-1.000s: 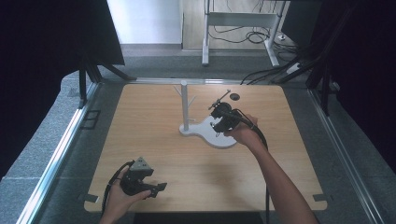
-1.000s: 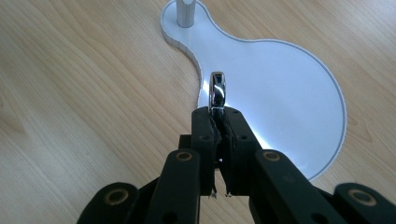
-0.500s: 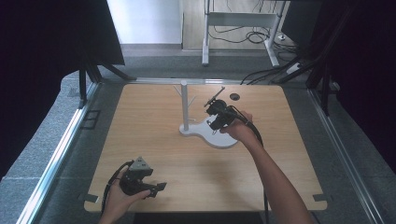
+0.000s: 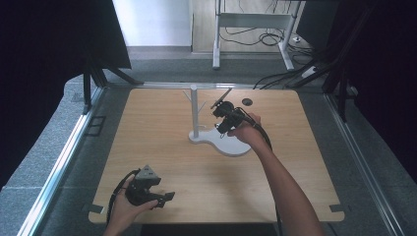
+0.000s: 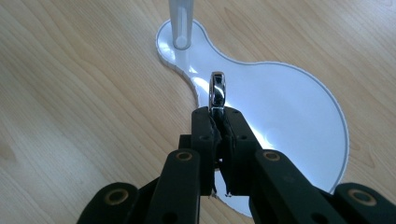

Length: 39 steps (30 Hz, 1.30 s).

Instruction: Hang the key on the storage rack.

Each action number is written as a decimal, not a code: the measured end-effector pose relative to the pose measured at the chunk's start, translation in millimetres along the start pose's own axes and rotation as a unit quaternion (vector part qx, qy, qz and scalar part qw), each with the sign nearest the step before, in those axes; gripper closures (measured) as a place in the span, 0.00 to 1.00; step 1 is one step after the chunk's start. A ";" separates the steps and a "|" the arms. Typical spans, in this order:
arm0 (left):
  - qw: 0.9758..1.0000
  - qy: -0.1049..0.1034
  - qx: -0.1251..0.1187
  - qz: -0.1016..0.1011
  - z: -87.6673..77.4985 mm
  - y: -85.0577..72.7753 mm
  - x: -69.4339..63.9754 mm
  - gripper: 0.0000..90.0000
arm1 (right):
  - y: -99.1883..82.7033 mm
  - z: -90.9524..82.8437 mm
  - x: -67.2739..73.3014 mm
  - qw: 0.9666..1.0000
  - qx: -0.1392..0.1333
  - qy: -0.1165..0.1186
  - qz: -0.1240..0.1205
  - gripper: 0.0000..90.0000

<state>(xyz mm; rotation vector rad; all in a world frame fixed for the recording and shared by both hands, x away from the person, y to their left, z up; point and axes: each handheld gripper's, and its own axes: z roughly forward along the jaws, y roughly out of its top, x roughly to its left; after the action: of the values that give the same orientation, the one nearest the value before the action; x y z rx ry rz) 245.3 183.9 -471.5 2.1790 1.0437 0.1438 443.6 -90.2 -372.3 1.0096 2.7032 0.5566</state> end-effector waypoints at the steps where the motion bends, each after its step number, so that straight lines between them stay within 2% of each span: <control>1: 1.000 0.000 0.001 0.001 -0.2 0.0 0.1 0.25 | 0.9 0.1 -0.5 1.000 -0.001 0.000 -0.001 0.94; 6: 1.000 0.000 0.002 0.001 0.1 0.0 0.2 0.25 | 3.5 2.2 -1.1 1.000 -0.001 0.002 0.004 0.94; 9: 1.000 0.000 0.002 0.001 0.3 -0.1 0.2 0.25 | 4.2 5.0 -0.9 1.000 0.003 0.000 -0.002 0.94; 18: 1.000 0.000 -0.002 -0.001 -1.2 0.0 0.6 0.25 | 7.3 8.4 -4.1 1.000 0.001 -0.002 0.009 0.94; 39: 1.000 0.000 -0.004 -0.002 -3.9 -0.6 2.5 0.25 | 28.5 10.7 -12.0 1.000 0.002 -0.008 0.013 0.94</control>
<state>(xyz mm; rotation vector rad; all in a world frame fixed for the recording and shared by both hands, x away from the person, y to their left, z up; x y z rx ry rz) 245.1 188.1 -469.4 2.1694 1.0449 0.1451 472.7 -75.4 -369.6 1.0469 2.6823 0.5471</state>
